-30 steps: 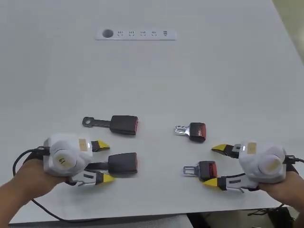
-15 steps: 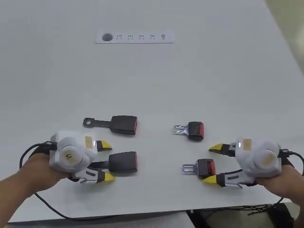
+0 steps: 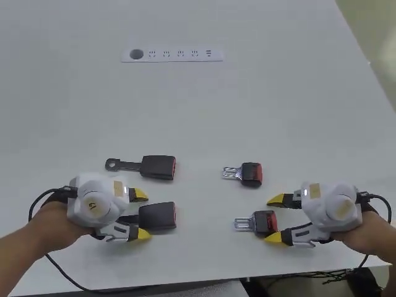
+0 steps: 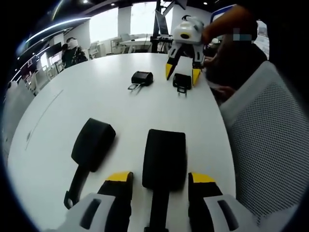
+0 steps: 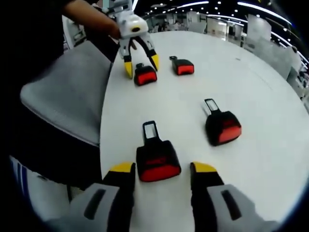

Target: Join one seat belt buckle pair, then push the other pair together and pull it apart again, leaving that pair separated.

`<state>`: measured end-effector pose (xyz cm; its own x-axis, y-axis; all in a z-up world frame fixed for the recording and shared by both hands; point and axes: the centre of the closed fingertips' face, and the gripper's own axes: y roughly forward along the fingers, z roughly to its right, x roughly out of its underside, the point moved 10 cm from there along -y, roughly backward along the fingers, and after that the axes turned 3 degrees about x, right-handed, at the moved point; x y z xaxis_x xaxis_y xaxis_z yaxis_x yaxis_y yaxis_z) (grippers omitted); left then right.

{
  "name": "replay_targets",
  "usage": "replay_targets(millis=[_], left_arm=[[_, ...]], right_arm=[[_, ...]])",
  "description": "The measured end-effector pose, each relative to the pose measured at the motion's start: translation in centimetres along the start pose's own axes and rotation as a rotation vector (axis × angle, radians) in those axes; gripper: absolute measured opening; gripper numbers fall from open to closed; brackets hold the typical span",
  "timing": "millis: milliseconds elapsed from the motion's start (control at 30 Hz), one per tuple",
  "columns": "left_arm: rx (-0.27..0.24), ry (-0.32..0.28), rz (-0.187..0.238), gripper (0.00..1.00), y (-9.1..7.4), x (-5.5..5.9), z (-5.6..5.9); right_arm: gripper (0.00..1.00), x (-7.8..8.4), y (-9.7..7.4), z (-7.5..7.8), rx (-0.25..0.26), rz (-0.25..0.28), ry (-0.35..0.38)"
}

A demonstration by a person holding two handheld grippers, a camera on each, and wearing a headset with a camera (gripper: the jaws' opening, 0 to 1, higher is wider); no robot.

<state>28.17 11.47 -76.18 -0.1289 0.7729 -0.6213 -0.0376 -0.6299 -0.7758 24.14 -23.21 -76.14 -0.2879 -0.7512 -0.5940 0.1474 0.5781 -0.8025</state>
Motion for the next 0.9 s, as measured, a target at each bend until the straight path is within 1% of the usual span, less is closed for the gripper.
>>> replay_targets(millis=[67, 100, 167, 200, 300, 367, 433, 500, 633, 767, 867, 900], left_arm=[[0.004, 0.002, 0.003, 0.43, 0.07, -0.09, 0.0], [0.011, 0.001, 0.012, 0.4, 0.17, -0.21, -0.03], [0.019, 0.004, 0.005, 0.35, 0.16, -0.2, -0.03], [0.025, 0.01, 0.006, 0.34, 0.14, -0.17, 0.01], [0.025, 0.037, -0.002, 0.34, 0.09, -0.13, 0.02], [0.025, 0.062, -0.009, 0.33, 0.08, -0.11, 0.01], [0.028, 0.073, -0.016, 0.33, 0.05, -0.17, -0.01], [0.037, 0.095, -0.026, 0.33, 0.05, -0.18, -0.1], [0.048, 0.114, -0.041, 0.33, 0.06, -0.29, -0.13], [0.054, 0.123, -0.044, 0.33, 0.03, -0.29, -0.17], [0.059, 0.118, -0.039, 0.33, -0.02, -0.28, -0.18], [0.06, 0.12, -0.038, 0.33, -0.03, -0.25, -0.19]], right_arm=[[0.46, -0.1, 0.02, 0.03, -0.009, -0.001, 0.005], [0.45, -0.13, 0.03, 0.06, -0.012, -0.002, 0.004], [0.44, -0.21, 0.01, 0.06, -0.015, -0.01, -0.018], [0.43, -0.23, 0.0, 0.04, -0.015, -0.012, -0.02], [0.41, -0.29, 0.03, 0.01, -0.022, -0.017, -0.025], [0.36, -0.36, 0.16, -0.16, -0.02, -0.022, -0.047], [0.36, -0.36, 0.13, -0.11, -0.016, -0.023, -0.065], [0.35, -0.32, 0.15, -0.05, -0.014, -0.018, -0.058], [0.35, -0.32, 0.16, -0.11, -0.009, -0.018, -0.053], [0.35, -0.1, 0.14, -0.09, -0.007, 0.001, -0.043], [0.34, 0.17, 0.18, -0.17, 0.002, 0.035, -0.026], [0.34, 0.2, 0.17, -0.19, 0.003, 0.04, -0.023]])
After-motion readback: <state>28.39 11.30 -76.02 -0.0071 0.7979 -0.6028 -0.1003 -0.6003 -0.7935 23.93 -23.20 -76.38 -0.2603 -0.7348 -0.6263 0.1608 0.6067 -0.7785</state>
